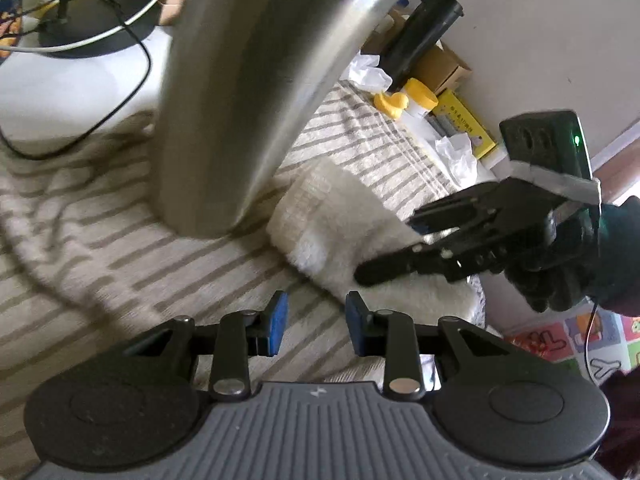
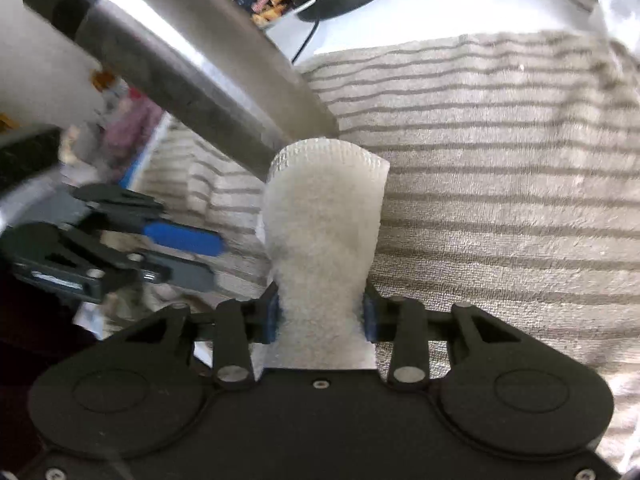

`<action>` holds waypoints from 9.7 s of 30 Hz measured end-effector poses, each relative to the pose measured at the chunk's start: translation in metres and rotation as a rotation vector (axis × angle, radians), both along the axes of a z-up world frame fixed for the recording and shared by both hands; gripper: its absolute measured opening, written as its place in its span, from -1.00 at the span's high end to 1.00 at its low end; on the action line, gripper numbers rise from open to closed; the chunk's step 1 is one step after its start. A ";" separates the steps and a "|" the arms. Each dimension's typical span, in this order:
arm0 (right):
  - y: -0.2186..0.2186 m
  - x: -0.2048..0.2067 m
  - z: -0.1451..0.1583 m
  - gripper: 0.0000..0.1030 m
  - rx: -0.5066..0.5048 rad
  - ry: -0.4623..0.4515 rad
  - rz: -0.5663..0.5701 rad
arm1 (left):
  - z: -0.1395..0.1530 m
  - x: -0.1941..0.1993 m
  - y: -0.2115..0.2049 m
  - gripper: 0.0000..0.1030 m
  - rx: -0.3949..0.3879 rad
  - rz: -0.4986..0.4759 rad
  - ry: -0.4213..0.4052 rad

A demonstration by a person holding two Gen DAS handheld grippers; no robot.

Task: Clean container
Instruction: 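Grasp the steel tumbler with the left gripper while the right gripper grasps the white cloth, then lift the tumbler with the left gripper while the right gripper wipes its lid with the cloth, then rub the cloth in the right gripper across the tumbler lid, then wipe the tumbler lid and strap again with the cloth in the right gripper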

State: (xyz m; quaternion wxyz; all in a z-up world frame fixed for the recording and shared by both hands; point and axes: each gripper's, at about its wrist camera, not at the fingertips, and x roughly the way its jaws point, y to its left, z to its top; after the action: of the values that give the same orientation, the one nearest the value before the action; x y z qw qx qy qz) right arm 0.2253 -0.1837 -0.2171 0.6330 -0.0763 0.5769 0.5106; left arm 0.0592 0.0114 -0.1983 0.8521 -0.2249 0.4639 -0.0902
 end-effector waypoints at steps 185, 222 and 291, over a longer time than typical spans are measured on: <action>-0.011 0.029 0.058 0.42 0.589 0.273 -0.382 | 0.171 -0.010 0.008 -0.60 0.589 -0.515 -0.491; 0.011 0.056 0.031 0.42 0.405 0.093 -0.274 | 0.169 0.043 -0.014 -0.62 0.578 -0.025 -0.298; 0.002 0.034 0.140 0.42 0.776 0.257 -0.288 | 0.143 -0.016 0.033 -0.63 0.344 -0.237 -0.549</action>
State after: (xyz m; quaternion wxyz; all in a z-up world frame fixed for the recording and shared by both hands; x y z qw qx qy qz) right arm 0.2595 -0.1820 -0.0766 0.6027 0.3130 0.4209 0.6013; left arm 0.0437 0.0449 -0.0549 0.9542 0.0103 0.2487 -0.1659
